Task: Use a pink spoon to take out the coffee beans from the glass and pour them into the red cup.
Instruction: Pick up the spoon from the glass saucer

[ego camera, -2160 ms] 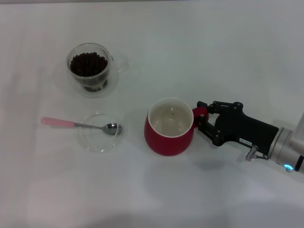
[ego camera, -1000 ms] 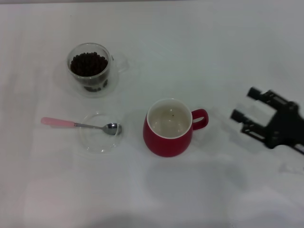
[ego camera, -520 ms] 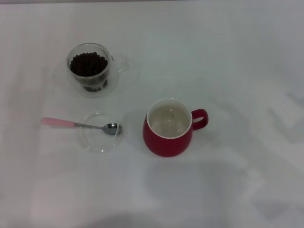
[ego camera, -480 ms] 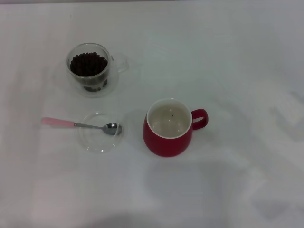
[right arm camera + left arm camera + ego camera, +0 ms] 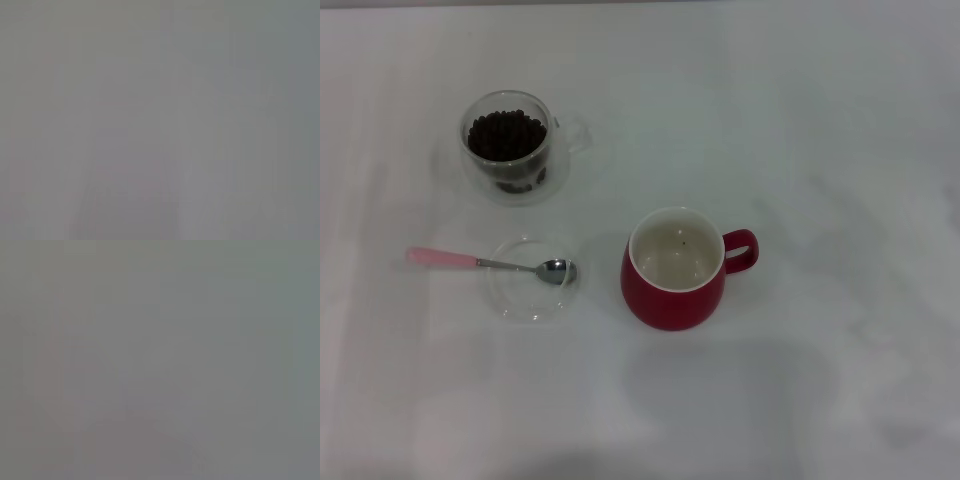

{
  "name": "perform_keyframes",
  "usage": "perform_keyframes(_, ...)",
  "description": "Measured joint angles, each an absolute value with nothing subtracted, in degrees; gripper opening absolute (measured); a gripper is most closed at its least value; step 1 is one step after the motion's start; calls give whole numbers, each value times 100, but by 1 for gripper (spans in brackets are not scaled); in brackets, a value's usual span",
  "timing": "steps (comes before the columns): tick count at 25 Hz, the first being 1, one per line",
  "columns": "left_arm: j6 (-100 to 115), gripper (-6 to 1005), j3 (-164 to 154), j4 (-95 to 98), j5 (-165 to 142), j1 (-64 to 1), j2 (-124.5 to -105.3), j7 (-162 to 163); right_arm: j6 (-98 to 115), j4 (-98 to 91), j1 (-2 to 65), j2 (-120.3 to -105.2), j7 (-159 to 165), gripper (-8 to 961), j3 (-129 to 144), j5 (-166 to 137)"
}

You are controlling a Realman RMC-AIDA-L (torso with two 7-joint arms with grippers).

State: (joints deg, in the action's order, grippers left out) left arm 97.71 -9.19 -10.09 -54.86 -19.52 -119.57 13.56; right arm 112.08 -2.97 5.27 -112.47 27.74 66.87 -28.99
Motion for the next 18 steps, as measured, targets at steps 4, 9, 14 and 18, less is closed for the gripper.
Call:
perform_keyframes(4, 9777, 625, -949, -1160, -5512, -1850, -11959, 2183, 11203, -303, 539, -11210, 2909, 766, 6355, -2895)
perform_keyframes(9, 9753, 624, -1332, -1268, -5574, -1607, -11954, 3461, 11203, -305, 565, -11205, 3103, 766, 5854, -2891)
perform_keyframes(14, 9675, 623, -2236, -1295, -5581, -1567, -11953, 4588, 11172, -331, 643, -11197, 3154, 766, 5665, -2854)
perform_keyframes(18, 9543, 625, -2824, -1454, -5587, -1639, -11959, 5014, 11040, -428, 698, -11185, 3219, 766, 5664, -2847)
